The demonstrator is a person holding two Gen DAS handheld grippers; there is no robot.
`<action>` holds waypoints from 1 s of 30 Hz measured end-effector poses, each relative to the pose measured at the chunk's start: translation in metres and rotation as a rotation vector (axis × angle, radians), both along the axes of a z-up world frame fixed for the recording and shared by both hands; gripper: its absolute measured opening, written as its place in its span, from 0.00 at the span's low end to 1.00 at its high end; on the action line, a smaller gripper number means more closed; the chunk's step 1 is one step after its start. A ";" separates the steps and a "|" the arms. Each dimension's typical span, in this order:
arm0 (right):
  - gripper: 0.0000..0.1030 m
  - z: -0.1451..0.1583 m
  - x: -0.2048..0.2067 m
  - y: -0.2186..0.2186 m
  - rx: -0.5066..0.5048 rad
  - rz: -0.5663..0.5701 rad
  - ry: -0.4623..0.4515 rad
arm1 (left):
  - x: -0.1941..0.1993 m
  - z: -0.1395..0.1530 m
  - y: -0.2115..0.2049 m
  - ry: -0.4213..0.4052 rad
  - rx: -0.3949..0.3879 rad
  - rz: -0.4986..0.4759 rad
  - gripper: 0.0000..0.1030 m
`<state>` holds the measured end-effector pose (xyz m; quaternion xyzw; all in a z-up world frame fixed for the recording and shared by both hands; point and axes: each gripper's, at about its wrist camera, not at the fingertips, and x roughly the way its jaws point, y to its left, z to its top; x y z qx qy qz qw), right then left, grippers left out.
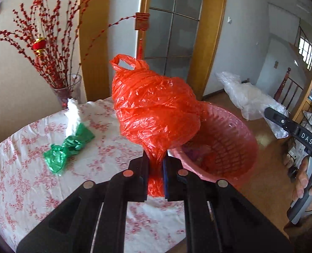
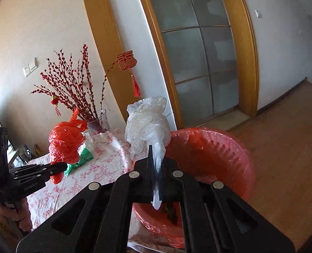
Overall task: Collect trash
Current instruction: 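Carry both bags over the wastebasket and open both grippers to drop them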
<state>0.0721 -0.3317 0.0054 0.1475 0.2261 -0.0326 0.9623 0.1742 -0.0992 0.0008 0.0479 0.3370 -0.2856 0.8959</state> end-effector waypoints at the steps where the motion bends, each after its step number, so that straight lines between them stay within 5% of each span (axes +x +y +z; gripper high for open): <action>1: 0.03 -0.001 -0.002 -0.004 0.001 -0.009 0.001 | -0.002 -0.001 -0.007 0.003 0.000 -0.015 0.11; 24: 0.05 -0.010 -0.004 -0.058 0.058 -0.099 -0.024 | -0.003 -0.023 -0.112 0.057 -0.002 -0.161 0.15; 26: 0.13 -0.013 -0.001 -0.060 0.061 -0.103 -0.017 | 0.000 -0.029 -0.115 0.064 -0.002 -0.157 0.19; 28: 0.37 -0.018 0.001 -0.062 0.061 -0.110 -0.007 | 0.002 -0.035 -0.115 0.072 0.014 -0.154 0.31; 30: 0.45 -0.023 0.000 -0.062 0.058 -0.112 0.000 | 0.003 -0.042 -0.113 0.074 0.031 -0.142 0.34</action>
